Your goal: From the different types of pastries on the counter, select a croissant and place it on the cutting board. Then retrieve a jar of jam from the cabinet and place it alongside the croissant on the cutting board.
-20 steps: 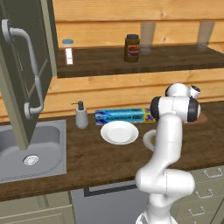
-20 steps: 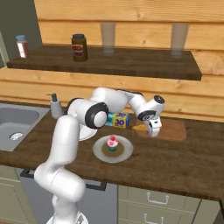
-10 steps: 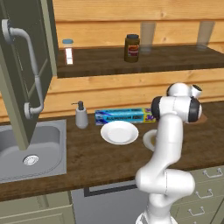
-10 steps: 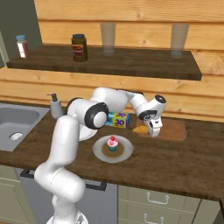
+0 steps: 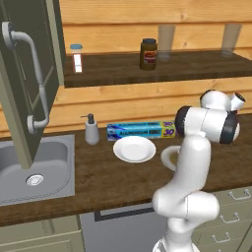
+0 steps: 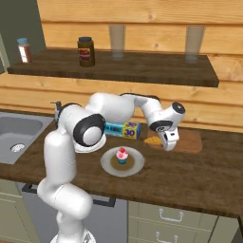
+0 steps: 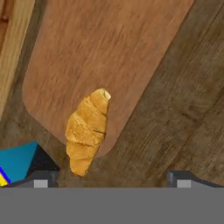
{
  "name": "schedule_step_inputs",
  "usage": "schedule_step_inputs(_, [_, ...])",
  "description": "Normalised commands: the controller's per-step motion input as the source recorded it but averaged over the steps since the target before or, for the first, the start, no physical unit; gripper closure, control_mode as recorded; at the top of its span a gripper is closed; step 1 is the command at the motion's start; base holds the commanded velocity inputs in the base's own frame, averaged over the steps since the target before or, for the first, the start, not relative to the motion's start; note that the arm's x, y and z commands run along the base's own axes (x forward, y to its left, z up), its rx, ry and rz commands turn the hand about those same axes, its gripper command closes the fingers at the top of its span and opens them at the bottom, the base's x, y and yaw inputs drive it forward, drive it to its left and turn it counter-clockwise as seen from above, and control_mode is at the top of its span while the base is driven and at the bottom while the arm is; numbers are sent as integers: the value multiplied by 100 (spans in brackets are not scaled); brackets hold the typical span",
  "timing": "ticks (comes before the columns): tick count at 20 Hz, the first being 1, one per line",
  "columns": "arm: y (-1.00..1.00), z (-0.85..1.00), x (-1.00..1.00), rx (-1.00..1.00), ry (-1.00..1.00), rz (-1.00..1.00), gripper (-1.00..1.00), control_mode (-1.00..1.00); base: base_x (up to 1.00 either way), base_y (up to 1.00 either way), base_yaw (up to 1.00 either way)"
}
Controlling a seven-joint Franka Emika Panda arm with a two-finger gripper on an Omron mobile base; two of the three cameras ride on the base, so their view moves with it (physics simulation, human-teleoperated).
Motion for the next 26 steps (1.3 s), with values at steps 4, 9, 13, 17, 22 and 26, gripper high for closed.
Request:
schedule_step_inputs(4, [29,49,-100,0,0,0,-100,-100,0,0,0])
schedule_step_inputs(9, [47,71,-89,-3,0,0,-100,-100,0,0,0])
schedule_step_inputs(13, [29,51,-95,-10,0,0,-100,-100,0,0,0])
schedule_step_inputs(17, [43,-6,-47,-17,7,0,-100,-100,0,0,0])
schedule_step_inputs(22, [1,-3,0,-3,0,0,-100,100,-51,0,4])
schedule_step_inputs(26, [0,0,0,0,0,0,-100,100,-100,11,17])
